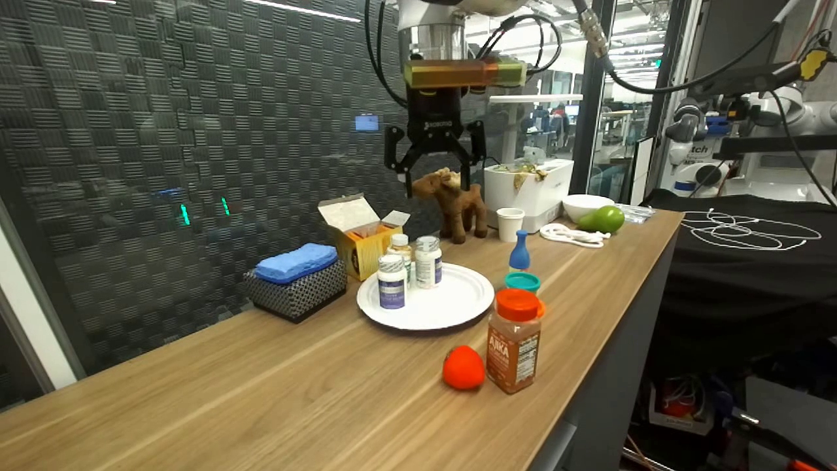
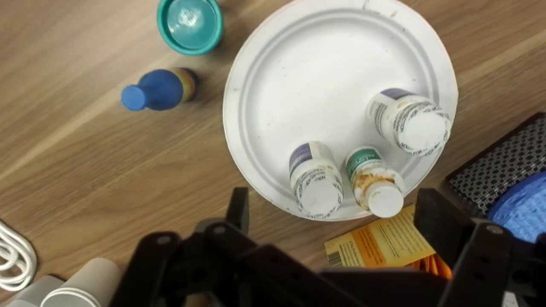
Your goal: Pick up the bottles and small containers and put them on the white plate.
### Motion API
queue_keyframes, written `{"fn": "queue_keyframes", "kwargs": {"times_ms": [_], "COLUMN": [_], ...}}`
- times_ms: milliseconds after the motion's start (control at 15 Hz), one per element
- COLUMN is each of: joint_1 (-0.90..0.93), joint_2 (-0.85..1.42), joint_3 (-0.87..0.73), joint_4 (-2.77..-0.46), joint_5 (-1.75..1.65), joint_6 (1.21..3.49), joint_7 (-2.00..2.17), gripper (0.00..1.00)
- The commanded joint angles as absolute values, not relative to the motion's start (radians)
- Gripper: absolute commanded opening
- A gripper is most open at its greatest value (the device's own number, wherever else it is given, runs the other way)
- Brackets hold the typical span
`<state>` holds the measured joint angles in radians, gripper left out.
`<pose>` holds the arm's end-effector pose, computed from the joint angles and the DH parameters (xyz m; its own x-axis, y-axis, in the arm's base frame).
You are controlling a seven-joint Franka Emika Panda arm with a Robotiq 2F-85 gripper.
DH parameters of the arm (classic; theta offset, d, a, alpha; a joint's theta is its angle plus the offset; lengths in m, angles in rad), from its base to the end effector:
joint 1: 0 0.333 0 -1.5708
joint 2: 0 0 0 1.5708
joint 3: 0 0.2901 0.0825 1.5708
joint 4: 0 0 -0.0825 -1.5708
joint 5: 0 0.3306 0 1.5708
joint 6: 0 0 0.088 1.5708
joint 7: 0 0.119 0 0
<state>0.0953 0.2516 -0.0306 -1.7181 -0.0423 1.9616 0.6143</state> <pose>0.5748 0.0352 0.4215 0.8616 -0.5071 0.0200 -0.5075 -0.8606 0.0429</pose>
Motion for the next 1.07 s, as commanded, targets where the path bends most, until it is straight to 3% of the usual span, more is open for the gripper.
{"fn": "queue_keyframes", "kwargs": {"times_ms": [0, 533, 1000], "joint_1": [0.109, 0.1, 0.095], "joint_2": [0.119, 0.0, 0.031], "joint_3": [-0.003, 0.034, 0.038], "joint_4": [-1.854, -2.115, -2.096], "joint_5": [-0.046, -0.044, -0.042], "joint_6": [1.925, 2.042, 2.003], "joint_7": [0.597, 0.721, 0.692], "gripper": [1.0, 1.0, 1.0]}}
